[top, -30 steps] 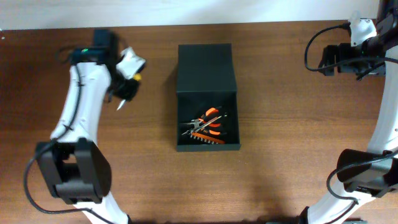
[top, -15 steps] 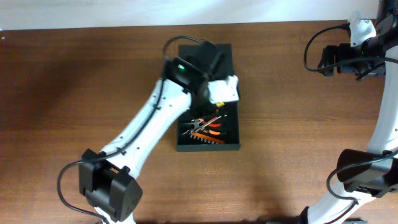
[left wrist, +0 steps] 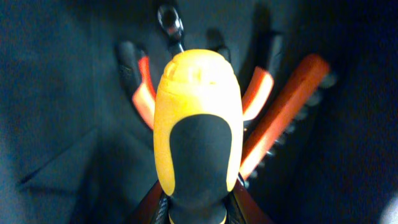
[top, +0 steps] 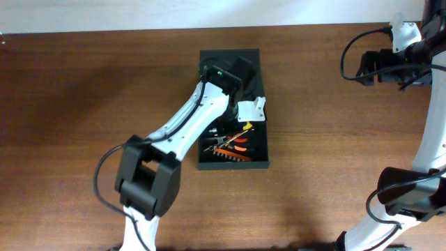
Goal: Pack container
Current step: 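Carry the screwdriver into the box and release it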
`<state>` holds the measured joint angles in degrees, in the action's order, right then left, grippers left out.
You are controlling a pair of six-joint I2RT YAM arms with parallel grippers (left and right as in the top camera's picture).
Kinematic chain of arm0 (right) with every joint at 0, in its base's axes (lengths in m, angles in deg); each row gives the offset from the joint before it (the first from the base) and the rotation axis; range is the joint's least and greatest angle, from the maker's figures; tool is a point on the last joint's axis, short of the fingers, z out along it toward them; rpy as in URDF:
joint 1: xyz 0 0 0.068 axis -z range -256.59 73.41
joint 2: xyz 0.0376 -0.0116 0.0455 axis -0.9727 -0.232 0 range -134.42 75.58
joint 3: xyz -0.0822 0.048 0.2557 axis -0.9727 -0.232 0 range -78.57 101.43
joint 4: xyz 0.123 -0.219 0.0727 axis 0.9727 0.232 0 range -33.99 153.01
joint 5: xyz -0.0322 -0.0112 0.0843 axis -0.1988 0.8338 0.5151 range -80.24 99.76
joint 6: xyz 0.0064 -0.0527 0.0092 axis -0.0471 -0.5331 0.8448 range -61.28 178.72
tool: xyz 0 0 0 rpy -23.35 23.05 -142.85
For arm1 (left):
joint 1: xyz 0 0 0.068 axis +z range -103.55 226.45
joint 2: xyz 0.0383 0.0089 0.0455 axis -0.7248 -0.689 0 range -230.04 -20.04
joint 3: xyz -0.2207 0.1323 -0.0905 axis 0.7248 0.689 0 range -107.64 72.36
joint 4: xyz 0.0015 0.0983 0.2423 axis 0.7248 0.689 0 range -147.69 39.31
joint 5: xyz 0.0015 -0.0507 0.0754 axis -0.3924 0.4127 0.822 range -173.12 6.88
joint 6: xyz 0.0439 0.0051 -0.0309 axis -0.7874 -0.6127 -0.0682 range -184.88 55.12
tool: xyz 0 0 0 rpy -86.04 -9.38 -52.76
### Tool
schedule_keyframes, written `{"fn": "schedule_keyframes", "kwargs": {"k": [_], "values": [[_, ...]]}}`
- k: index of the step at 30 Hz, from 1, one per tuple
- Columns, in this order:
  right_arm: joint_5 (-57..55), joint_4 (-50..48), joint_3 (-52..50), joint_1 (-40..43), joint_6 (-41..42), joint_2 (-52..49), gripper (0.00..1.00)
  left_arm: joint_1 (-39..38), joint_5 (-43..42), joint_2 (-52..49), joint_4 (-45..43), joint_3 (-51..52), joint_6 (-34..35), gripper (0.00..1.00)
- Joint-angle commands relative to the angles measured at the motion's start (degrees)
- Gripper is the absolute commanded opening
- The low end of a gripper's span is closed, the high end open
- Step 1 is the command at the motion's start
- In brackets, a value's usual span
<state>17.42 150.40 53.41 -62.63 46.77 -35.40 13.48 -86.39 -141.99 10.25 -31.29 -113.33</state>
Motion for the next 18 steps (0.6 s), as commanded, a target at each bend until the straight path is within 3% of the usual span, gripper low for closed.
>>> {"fn": "schedule_keyframes", "kwargs": {"k": [1,3,4,5,6,9,14,18], "values": [[0.98,0.15,-0.20,-0.07,0.46,-0.09,0.99,0.52,-1.70,-2.05,-0.22,-0.09,-0.92,0.02],[0.96,0.15,-0.20,-0.07,0.46,-0.09,0.99,0.52,-1.70,-3.04,-0.22,-0.09,-0.92,0.02],[0.96,0.15,-0.20,-0.07,0.46,-0.09,0.99,0.52,-1.70,-3.63,-0.17,-0.09,-0.92,0.09],[0.98,0.13,-0.20,-0.07,0.46,-0.09,0.99,0.52,-1.68,-3.74,0.02,-0.09,-0.92,0.24],[0.96,0.13,-0.20,-0.07,0.46,-0.09,0.99,0.52,-1.68,-3.74,0.04,-0.09,-0.92,0.33],[0.98,0.13,-0.20,-0.07,0.46,-0.09,0.99,0.50,-1.46,-3.72,0.09,-0.22,-0.90,0.51],[2.34,0.13,-0.20,-0.07,0.46,-0.09,0.99,0.50,-0.28,-3.61,1.55,-1.99,2.99,0.69],[4.92,-0.09,-0.20,-0.07,0.46,-0.09,0.99,0.52,2.25,-2.95,6.99,-9.40,5.77,0.71]]}}
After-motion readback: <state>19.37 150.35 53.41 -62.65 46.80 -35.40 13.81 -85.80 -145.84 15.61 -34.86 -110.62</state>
